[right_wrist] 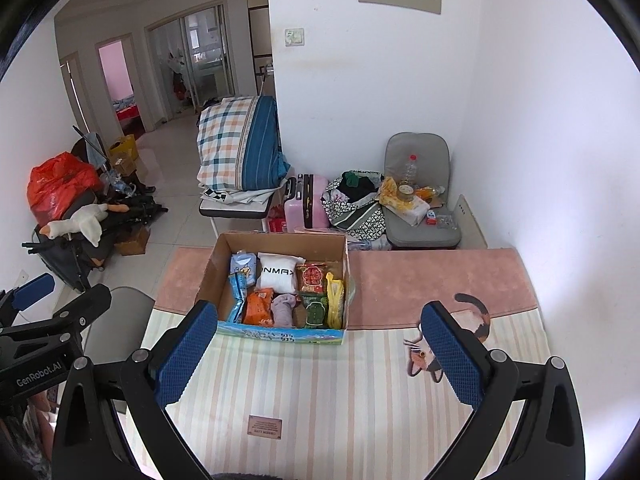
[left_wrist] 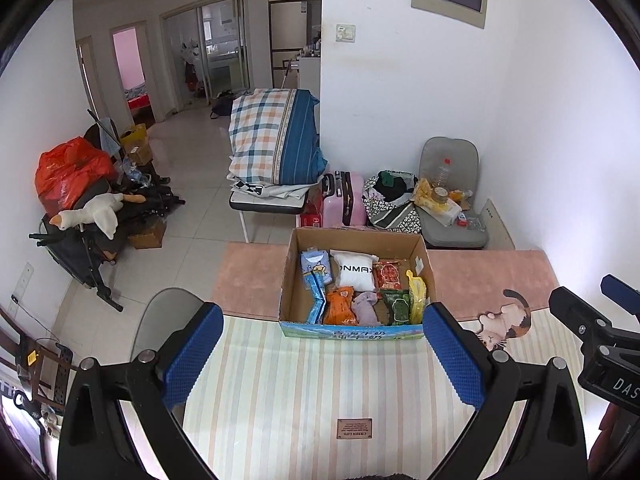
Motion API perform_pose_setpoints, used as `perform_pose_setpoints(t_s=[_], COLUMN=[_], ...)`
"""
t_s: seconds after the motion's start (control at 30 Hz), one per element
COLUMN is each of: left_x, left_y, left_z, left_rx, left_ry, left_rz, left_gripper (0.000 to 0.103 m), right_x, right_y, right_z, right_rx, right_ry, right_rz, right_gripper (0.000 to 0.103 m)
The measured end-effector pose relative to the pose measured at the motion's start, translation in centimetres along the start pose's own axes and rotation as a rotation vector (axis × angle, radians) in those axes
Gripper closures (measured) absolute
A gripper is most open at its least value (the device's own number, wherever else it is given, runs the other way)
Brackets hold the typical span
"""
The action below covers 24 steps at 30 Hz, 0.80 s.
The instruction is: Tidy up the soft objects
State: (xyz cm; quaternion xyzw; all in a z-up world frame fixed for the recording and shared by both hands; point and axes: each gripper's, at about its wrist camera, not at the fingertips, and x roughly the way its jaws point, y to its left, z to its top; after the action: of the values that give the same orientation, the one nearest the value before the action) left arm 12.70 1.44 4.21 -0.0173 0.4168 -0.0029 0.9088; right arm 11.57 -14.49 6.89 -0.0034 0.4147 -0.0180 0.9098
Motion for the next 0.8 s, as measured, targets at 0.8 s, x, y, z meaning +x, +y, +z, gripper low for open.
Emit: perform_pose_setpoints(t_s=[0.8], left_x=[0.15], left_y=[-0.46], left_z=[0.13], left_rx=[0.000], left_ry=[-0.004], left_rz=[0.003], left_gripper=[0.001], right_x=[1.00], right_y=[0.03], right_z=[-0.26], right_rx=[-0.020], right_ry=[0.004], right_rz=[-0.004], right_gripper=[0.000])
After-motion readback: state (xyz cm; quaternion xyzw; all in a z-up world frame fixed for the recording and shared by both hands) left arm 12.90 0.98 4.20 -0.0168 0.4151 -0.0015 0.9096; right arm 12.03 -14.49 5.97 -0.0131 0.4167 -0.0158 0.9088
